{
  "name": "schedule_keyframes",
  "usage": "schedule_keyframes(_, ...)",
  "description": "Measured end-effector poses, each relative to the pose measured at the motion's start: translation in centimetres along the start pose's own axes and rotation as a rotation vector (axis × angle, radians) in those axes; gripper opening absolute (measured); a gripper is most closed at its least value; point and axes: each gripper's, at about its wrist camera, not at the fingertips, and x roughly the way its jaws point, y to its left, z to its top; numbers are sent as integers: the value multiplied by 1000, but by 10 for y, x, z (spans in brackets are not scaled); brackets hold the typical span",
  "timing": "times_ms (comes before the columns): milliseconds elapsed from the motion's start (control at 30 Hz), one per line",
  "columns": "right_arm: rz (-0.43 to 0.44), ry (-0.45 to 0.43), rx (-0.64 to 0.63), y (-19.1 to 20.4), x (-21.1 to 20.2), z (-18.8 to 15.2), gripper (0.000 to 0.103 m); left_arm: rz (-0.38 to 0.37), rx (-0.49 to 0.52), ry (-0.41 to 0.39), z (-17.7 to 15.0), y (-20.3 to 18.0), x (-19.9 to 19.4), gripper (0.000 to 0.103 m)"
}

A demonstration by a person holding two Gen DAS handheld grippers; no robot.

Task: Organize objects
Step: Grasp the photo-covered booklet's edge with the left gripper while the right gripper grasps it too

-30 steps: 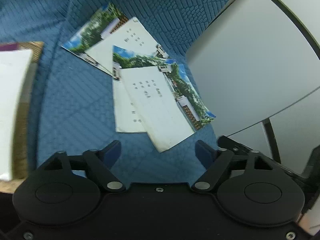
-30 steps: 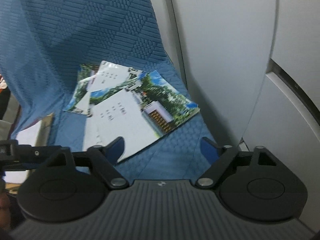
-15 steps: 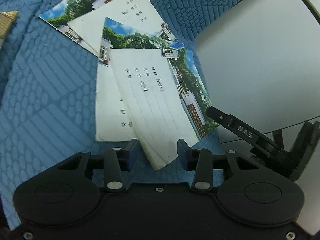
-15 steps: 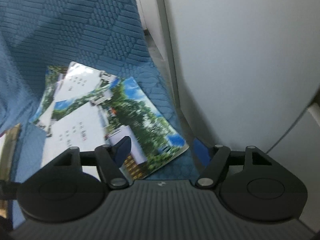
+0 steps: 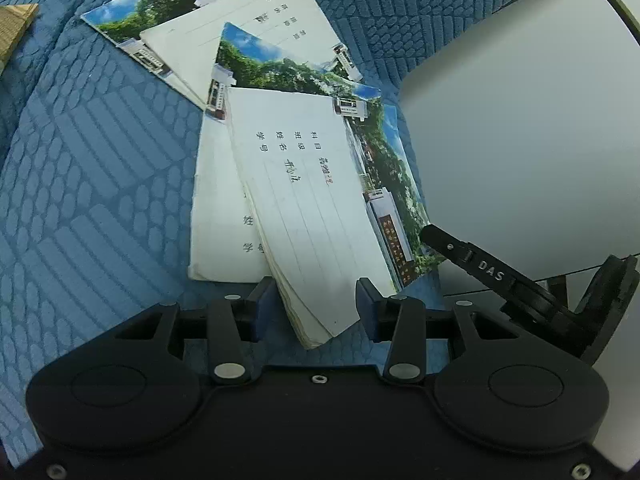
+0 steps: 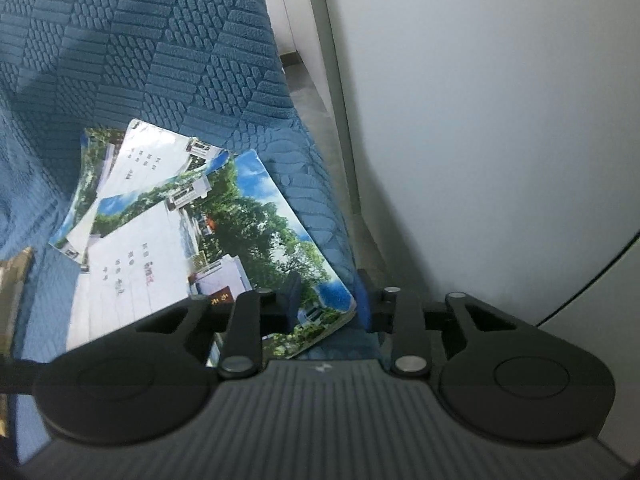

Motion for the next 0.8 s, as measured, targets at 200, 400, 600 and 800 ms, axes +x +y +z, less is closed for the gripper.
schedule_keyframes(200,24,12,-1,6,-15,-2,30,-31,-16,14,-7,6,-15,40)
schedule_keyframes(400,22,30,-7,18,-34,-13,30,-58,-22,27,-26,14,-35,40)
schedule_keyframes(600,26,56,1,28,-53,-28,30,-78,-23,47,-49,23,-57,35)
schedule_keyframes(800,40,89,-3,42,-72,-44,30,-91,-3,52,-71,27,-83,35)
